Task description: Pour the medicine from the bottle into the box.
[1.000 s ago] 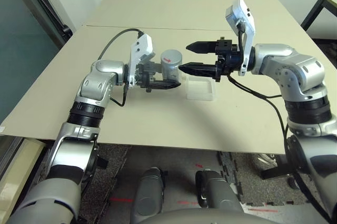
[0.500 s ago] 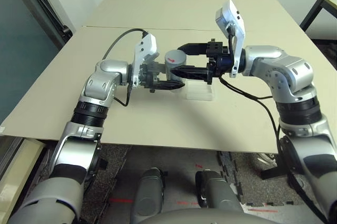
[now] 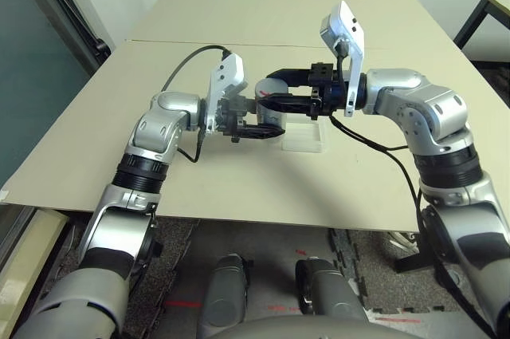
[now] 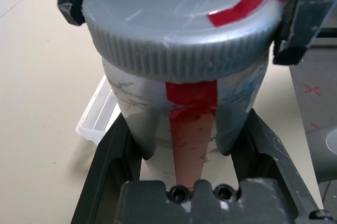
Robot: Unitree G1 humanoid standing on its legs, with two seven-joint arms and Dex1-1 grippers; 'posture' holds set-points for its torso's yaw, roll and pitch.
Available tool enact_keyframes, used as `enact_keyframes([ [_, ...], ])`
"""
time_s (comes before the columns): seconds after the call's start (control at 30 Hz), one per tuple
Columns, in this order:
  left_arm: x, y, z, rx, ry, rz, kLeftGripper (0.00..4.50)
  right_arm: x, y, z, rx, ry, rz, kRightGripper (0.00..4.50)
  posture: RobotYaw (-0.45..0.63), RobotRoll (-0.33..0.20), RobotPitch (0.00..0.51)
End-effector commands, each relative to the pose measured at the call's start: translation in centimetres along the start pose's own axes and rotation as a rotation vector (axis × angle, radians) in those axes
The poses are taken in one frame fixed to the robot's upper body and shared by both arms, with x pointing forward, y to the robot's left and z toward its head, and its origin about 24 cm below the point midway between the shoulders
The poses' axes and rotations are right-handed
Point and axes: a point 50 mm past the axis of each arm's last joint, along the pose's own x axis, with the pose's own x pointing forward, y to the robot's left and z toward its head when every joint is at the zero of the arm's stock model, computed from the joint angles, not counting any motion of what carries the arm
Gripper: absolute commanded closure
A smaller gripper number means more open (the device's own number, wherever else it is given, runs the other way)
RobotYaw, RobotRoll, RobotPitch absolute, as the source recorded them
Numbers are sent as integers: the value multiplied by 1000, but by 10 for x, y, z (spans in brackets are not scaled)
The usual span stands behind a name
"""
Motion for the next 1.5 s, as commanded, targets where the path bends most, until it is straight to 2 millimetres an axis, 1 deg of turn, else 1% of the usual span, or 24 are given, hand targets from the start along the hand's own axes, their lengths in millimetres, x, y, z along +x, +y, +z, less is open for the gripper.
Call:
enact_keyframes([
  [0.03, 6, -9, 9, 31, -17, -65, 2001, 0, 0, 6, -24, -33, 118, 1922, 89, 0, 73],
  [0.1, 8, -11, 14, 41, -22, -84, 2001, -1, 0, 9, -62, -55, 251, 1922, 93, 0, 79],
  [0.2, 13, -15, 22, 62, -29, -121, 2001, -2, -11, 11, -68, -56, 418, 1923, 116, 0, 86],
  [0.33, 18, -23, 27, 76, -30, -169, 2001, 8, -31, 20, -166, 4, 499, 1923, 151, 0, 93],
  [0.43, 20, -28, 28, 81, -24, -193, 2001, 19, -38, 27, -217, 15, 503, 1922, 171, 0, 94],
  [0.57, 26, -35, 31, 90, -30, -213, 2001, 31, -44, 35, -260, 5, 495, 1922, 196, 0, 94],
  [0.7, 26, -36, 34, 90, -40, -205, 2001, 31, -47, 36, -251, -14, 476, 1922, 202, 0, 94],
  [0.77, 25, -34, 35, 90, -49, -187, 2001, 27, -49, 34, -237, -13, 462, 1922, 200, 0, 94],
  [0.83, 25, -33, 35, 90, -57, -173, 2001, 21, -51, 32, -217, -17, 446, 1189, 191, 0, 95],
  [0.87, 25, -32, 35, 89, -60, -169, 2001, 18, -51, 31, -212, -19, 440, 926, 180, 0, 94],
  [0.93, 25, -31, 36, 89, -64, -162, 2001, 12, -51, 28, -222, -4, 432, 250, 175, 0, 95],
  [0.97, 24, -31, 36, 88, -67, -158, 2001, 7, -50, 26, -222, -2, 428, 27, 169, 0, 96],
  [1.07, 23, -31, 35, 86, -70, -148, 2001, -4, -44, 24, -204, -22, 407, 0, 161, 0, 95],
  [1.17, 21, -29, 34, 82, -72, -134, 2001, -14, -32, 17, -153, -74, 328, 0, 154, 0, 94],
  [1.33, 18, -24, 36, 83, -81, -116, 2001, -19, -13, 7, -90, -130, 193, 0, 154, 0, 94],
  [1.37, 18, -22, 36, 84, -83, -114, 2001, -21, -13, 7, -79, -143, 156, 0, 92, 0, 89],
  [1.43, 18, -21, 37, 85, -86, -113, 2001, -22, -13, 6, -68, -155, 115, 0, 92, 0, 89],
  [1.5, 18, -22, 38, 86, -87, -116, 2001, -29, -17, 3, -53, -151, 65, 0, 92, 0, 89],
])
